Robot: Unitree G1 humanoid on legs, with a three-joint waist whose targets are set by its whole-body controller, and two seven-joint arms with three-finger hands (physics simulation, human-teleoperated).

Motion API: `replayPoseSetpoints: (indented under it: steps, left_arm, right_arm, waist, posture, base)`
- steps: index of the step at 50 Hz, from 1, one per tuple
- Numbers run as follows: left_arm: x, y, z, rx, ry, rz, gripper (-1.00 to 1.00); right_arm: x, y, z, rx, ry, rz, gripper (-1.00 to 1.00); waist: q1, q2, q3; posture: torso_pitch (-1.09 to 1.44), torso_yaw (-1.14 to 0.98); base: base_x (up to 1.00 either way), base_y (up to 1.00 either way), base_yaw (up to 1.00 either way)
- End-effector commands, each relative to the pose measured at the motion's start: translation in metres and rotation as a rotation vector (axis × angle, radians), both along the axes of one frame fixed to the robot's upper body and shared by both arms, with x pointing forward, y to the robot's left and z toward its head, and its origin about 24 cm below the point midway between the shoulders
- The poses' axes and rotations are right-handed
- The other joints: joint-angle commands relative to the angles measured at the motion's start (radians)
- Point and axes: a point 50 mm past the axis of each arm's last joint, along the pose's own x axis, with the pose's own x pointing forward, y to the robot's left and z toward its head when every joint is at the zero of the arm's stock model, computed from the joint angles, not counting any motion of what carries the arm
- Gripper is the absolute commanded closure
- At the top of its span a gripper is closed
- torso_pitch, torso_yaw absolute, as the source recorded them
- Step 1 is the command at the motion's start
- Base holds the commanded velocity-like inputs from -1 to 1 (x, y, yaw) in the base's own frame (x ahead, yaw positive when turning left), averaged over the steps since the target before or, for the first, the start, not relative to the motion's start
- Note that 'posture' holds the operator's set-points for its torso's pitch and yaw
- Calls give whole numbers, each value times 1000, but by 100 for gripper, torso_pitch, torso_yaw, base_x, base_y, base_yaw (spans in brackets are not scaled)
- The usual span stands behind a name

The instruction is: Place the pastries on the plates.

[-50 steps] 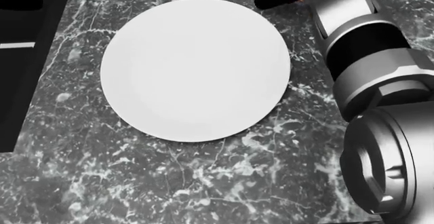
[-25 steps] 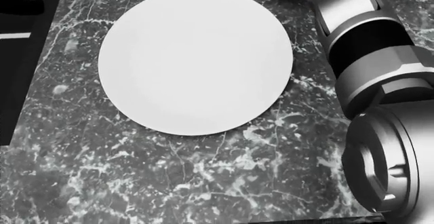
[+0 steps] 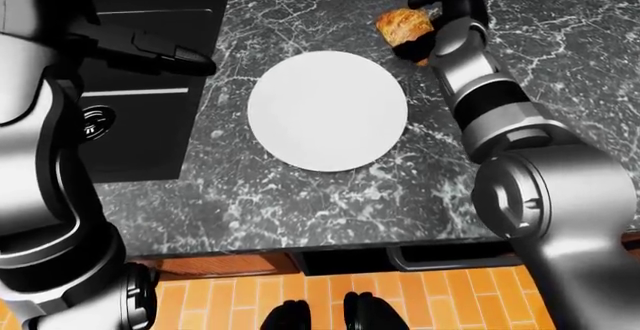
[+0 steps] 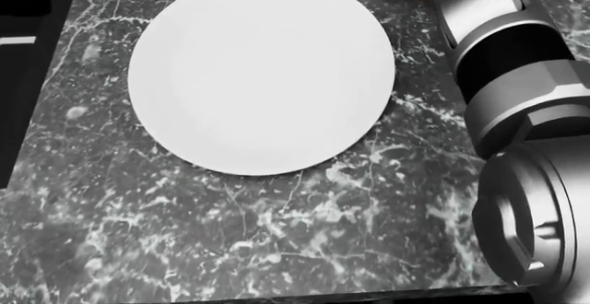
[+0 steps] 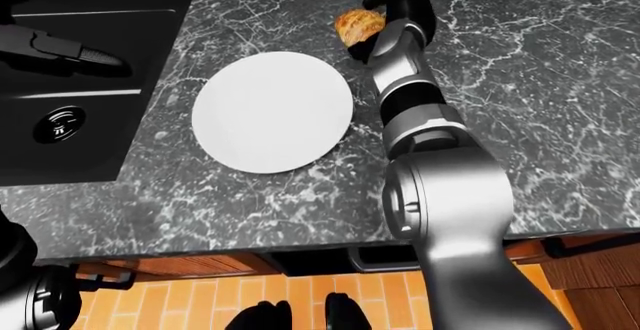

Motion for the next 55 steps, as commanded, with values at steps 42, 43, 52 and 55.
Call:
replayPoseSetpoints:
  steps: [42,43,52,55]
  left_arm:
    - [-6,-5,13,7,-68,-7,-100]
    - [-7,-5,11,5,-67,-7,-100]
    - [-8,-5,6,8,-54,-4,-100]
    - [-8,-5,5,10,-50,-3,-100]
  right_arm:
    - [-24,23,117,-46,-263,326,100]
    - [-24,25,117,-28,-248,344,100]
    - [-23,37,114,-43,-163,489,100]
    - [-22,43,110,-57,-111,545,100]
  waist:
    - [-10,4,-169]
    - [-11,5,-176]
    - [-16,13,-236]
    - [-16,16,-255]
  posture:
    - [15,0]
    - [14,0]
    - [5,0]
    - [2,0]
  base:
    - [0,0,0]
    - [0,0,0]
    - [0,0,0]
    - [0,0,0]
